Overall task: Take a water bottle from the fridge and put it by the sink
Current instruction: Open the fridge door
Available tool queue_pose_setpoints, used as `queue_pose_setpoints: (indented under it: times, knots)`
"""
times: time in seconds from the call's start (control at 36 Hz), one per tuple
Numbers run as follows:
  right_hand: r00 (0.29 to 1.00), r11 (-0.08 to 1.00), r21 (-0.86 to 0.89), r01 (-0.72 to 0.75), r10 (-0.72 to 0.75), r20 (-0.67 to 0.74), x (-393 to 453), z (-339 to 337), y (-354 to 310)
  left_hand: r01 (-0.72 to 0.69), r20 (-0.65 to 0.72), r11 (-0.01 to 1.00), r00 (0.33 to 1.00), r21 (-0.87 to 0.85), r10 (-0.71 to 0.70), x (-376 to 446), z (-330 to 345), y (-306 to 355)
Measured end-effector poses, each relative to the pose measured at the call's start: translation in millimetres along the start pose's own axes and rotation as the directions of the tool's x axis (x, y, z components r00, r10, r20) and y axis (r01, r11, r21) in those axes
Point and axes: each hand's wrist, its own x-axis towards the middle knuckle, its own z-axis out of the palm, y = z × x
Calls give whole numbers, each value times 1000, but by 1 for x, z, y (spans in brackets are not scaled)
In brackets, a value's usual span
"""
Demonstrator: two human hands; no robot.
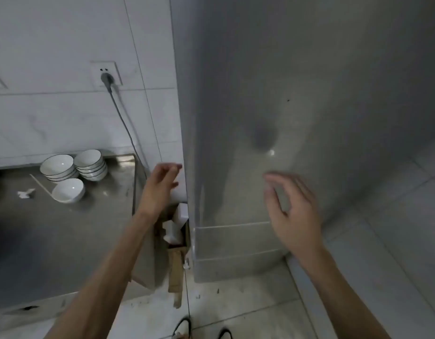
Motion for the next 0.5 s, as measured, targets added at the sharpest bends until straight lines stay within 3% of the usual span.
queue_pose_setpoints:
  times: [0.06,0.14,0.28,0.36,0.5]
  knots:
    - [970,969,-109,222,-231,-81,36,-8,-22,-137,-9,989,991,-51,137,17,5,34]
    - [883,864,-265,428,-462,-80,94,-12,-61,-305,-12,951,952,-53,305,36,13,91]
    - [629,553,-464,692,-777,13,161,4,-106,-439,26,897,897,-58,441,55,16,131]
    - [483,335,-563,756,-866,133,198,20,-117,-488,36,872,873,42,487,60,18,134]
    - [374,109,-658,745,-885,277,223,33,-125,-480,-2,868,875,126,484,75,19,117]
